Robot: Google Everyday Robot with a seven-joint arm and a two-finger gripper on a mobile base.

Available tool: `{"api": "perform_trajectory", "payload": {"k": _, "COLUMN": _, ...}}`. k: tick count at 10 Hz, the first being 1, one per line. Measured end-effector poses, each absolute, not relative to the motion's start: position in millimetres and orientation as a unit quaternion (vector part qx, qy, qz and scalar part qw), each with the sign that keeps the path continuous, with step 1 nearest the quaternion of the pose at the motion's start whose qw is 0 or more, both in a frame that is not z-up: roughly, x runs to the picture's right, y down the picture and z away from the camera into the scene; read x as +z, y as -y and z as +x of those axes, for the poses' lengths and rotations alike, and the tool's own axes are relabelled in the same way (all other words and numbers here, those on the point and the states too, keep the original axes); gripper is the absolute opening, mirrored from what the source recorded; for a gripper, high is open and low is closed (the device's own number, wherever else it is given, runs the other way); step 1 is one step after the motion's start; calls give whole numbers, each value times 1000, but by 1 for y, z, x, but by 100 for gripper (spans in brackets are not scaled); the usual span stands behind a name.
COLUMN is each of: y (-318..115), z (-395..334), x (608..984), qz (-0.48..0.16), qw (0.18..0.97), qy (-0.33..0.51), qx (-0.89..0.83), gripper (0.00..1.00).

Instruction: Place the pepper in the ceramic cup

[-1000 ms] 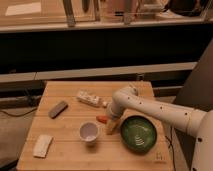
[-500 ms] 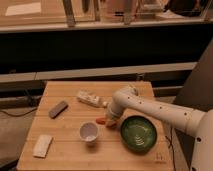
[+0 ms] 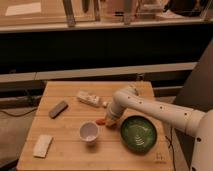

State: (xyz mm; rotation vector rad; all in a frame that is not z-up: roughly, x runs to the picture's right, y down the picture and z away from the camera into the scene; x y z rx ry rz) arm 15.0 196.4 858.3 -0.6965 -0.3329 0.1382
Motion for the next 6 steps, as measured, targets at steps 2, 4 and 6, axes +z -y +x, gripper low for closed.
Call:
{"api": "perform_trajectory", "payload": {"k": 2, "y": -197, "z": 15, "x": 858, "qz": -340, "qw": 924, "qy": 163, "qx": 67, "gripper": 0}}
{"api": "perform_trajectory", "payload": {"k": 4, "y": -197, "z": 15, "x": 859, "qz": -342, "qw": 923, "qy": 163, "qx": 67, "gripper": 0}}
{"api": "perform_trajectory", "payload": {"k": 6, "y": -197, "z": 15, "x": 859, "qz": -342, "qw": 923, "qy": 163, "qx": 67, "gripper": 0}}
